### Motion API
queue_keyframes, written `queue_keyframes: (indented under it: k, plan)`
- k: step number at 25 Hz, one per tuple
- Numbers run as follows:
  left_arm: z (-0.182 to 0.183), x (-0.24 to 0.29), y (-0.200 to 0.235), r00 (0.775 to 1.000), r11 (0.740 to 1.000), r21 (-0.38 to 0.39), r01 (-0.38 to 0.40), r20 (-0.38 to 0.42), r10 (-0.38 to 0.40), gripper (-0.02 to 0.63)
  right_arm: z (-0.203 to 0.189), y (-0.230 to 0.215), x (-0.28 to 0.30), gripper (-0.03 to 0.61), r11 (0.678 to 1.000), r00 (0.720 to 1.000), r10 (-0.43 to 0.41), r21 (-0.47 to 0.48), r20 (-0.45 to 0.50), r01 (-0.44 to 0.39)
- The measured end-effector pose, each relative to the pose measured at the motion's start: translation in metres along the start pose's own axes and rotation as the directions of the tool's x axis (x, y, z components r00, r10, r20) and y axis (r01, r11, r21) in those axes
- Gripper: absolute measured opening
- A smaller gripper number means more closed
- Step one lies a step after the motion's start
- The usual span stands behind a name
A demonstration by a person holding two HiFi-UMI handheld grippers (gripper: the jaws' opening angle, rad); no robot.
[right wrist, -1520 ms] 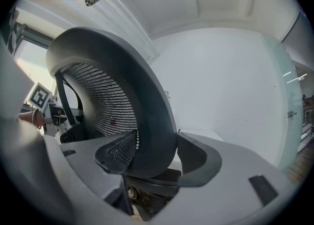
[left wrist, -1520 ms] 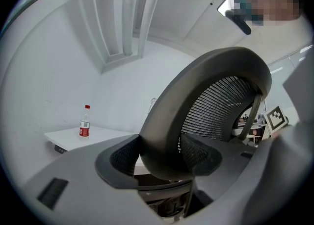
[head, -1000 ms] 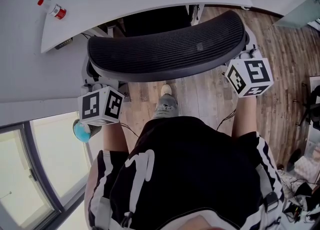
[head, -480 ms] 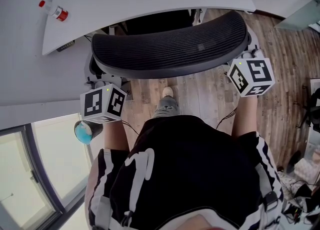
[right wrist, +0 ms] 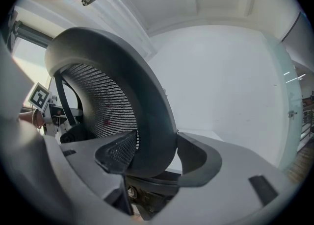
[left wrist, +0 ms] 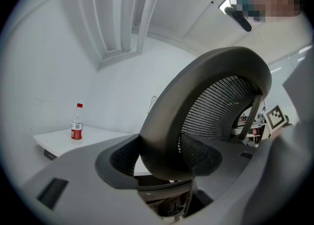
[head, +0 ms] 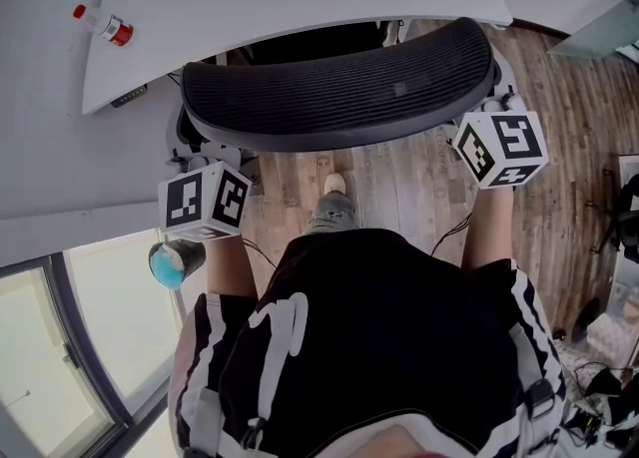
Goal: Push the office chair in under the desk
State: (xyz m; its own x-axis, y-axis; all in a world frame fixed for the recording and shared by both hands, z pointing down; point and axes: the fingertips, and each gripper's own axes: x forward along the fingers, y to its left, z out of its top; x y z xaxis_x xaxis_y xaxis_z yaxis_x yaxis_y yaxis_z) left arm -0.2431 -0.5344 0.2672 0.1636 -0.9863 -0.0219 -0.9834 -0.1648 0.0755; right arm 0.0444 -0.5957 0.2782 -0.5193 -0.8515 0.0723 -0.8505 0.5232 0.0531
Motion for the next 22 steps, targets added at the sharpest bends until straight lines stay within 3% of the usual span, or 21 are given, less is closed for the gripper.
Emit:
queue_keyframes:
  k: [22]
  plan:
    - [0.0031, 0.0104, 0.0103, 1.0, 1.0, 0.0, 0.022, -0.008, -0.022, 0.267, 0.0032, 0.0044, 0.0074, 0.253, 1.0, 1.0, -0.003, 0.011, 0.015, 0.002]
